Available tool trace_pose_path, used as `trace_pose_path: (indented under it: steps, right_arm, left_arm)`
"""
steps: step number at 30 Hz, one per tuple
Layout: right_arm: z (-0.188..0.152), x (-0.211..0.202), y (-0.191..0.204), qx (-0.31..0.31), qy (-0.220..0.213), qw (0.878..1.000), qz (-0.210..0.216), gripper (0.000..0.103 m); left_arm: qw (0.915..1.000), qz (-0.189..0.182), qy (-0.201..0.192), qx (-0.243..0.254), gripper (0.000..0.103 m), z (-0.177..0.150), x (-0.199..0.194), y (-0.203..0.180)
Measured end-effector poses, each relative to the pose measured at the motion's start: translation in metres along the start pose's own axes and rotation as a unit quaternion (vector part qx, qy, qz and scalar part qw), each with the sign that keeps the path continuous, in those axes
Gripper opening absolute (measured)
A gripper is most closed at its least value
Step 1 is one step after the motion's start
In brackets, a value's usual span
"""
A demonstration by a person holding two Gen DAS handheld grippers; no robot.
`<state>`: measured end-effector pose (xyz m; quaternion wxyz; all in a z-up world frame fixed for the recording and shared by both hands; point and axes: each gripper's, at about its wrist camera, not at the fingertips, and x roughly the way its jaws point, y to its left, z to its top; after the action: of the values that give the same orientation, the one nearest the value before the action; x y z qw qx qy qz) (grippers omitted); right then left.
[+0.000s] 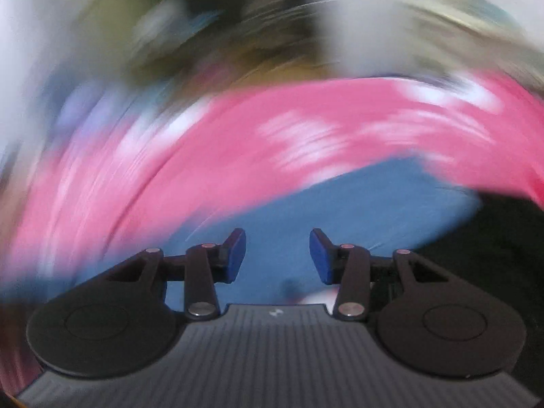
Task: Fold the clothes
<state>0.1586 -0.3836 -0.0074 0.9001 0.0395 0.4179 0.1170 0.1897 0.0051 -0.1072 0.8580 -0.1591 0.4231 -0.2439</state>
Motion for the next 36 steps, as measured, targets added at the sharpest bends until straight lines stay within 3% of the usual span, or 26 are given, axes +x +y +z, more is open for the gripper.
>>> trace_pose_path:
  steps: [3,6,9,12,17,20,22,28,31,36]
  right_arm:
    - [-0.039,-0.004,0.091,-0.178,0.071,0.979,0.074,0.042]
    - [-0.08,0.003,0.142,-0.275,0.13,0.947,0.108,0.042]
    - [-0.105,0.014,0.169,-0.33,0.148,0.928,0.094,0.043]
    - [-0.121,0.026,0.179,-0.353,0.17,0.917,0.074,0.044]
    - [-0.139,0.024,0.194,-0.415,0.148,0.896,0.047,0.044]
    - [-0.14,0.023,0.197,-0.429,0.147,0.89,0.038,0.043]
    - [-0.137,0.022,0.197,-0.423,0.152,0.892,0.038,0.041]
    - [-0.127,0.019,0.187,-0.35,0.153,0.924,0.034,0.015]
    - [-0.123,0.011,0.184,-0.324,0.14,0.936,0.021,0.012]
    - [-0.117,-0.003,0.183,-0.312,0.112,0.943,-0.005,0.011]
  left_arm:
    - [1.0,0.003,-0.006,0.004,0.046,-0.002,0.0,-0.001]
    - [0.9999,0.005,-0.009,0.004,0.046,-0.002,0.001,-0.002]
    - [0.9999,0.006,-0.01,0.0,0.046,-0.002,0.0,-0.002]
    - [0.9998,0.006,-0.016,-0.006,0.046,-0.004,0.0,-0.002]
    - [0.9997,0.009,-0.023,-0.001,0.047,-0.005,0.001,-0.003]
    - [0.9996,0.011,-0.025,0.004,0.047,-0.006,0.001,-0.004]
    - [0.9996,0.011,-0.025,0.004,0.047,-0.005,0.002,-0.004]
    - [0.9996,0.01,-0.026,0.002,0.047,-0.006,0.002,-0.004]
    - [0.9996,0.011,-0.027,0.003,0.047,-0.006,0.002,-0.004]
    - [0.9995,0.01,-0.029,0.003,0.047,-0.007,0.002,-0.004]
